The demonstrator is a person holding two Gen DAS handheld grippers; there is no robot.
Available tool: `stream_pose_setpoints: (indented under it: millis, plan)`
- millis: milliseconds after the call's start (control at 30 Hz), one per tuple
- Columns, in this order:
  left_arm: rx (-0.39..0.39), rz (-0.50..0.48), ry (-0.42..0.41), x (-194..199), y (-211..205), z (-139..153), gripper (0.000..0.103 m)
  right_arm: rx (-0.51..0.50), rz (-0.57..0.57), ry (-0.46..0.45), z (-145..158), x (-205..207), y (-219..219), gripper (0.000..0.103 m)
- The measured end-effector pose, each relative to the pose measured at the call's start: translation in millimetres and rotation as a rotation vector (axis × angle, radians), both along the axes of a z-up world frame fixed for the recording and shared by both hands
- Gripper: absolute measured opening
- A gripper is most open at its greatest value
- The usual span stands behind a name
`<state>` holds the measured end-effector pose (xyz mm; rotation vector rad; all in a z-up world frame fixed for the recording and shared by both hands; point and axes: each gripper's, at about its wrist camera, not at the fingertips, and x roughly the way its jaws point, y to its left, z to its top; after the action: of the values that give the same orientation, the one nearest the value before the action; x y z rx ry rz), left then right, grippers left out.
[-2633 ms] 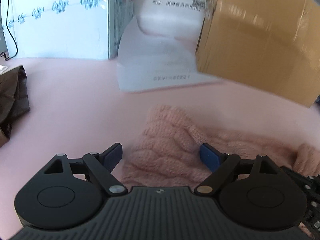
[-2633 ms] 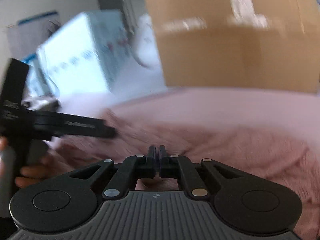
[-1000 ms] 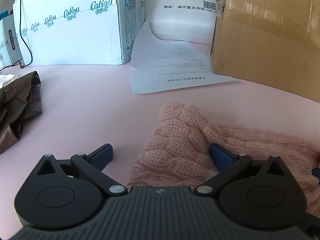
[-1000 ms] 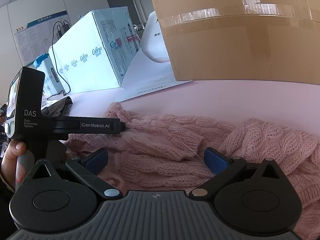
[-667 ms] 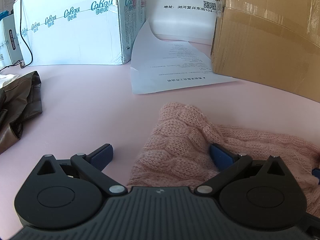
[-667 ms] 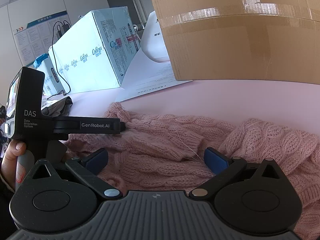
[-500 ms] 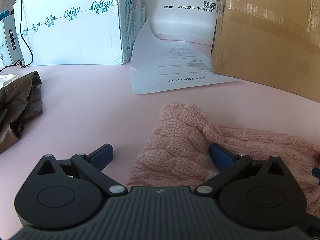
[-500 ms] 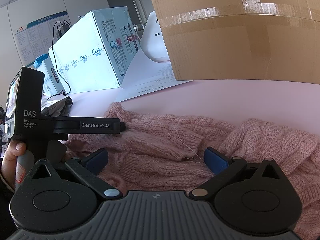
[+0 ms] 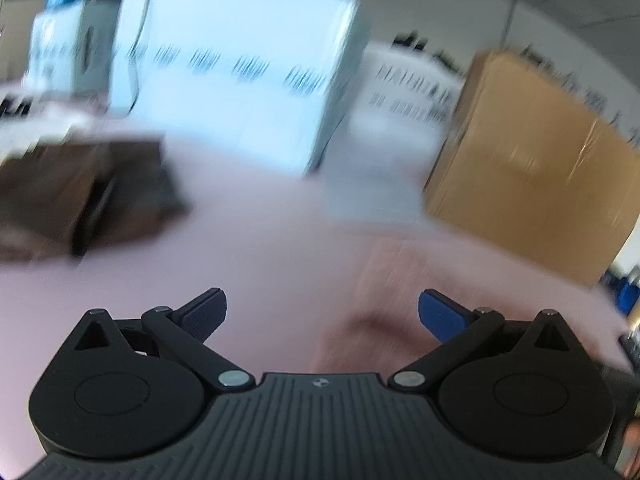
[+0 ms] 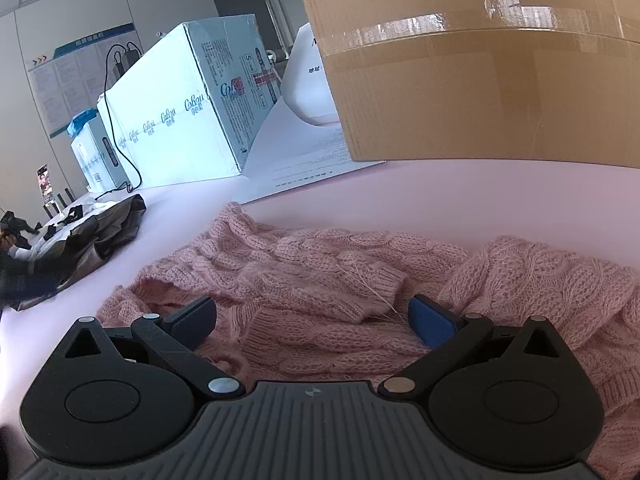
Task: Fold clothes
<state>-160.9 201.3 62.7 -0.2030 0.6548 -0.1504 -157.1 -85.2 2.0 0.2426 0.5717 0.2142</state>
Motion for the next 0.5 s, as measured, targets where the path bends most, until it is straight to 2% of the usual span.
stream_pose_setpoints:
  millis: [100,200,433,467,500]
  plan:
    - [-0.042,-0.034,0.09,-7,11,-9,0.103,0.003,0.0,-0.001,0,0,0,0.103]
    - [-0.116,-0.035,0.163,-2,18,-20,0.103,0.004,0.0,-0.001,0,1,5,0.103]
    - [-0.178,-0.059,0.131,8,7,-28,0.103,0.012,-0.001,-0.002,0,1,4,0.103]
    - [-0.186,-0.053,0.129,9,4,-28,0.101,0.013,-0.001,-0.003,0,1,5,0.103]
    - [-0.191,-0.05,0.128,10,-1,-28,0.091,0.014,-0.001,-0.003,0,1,4,0.103]
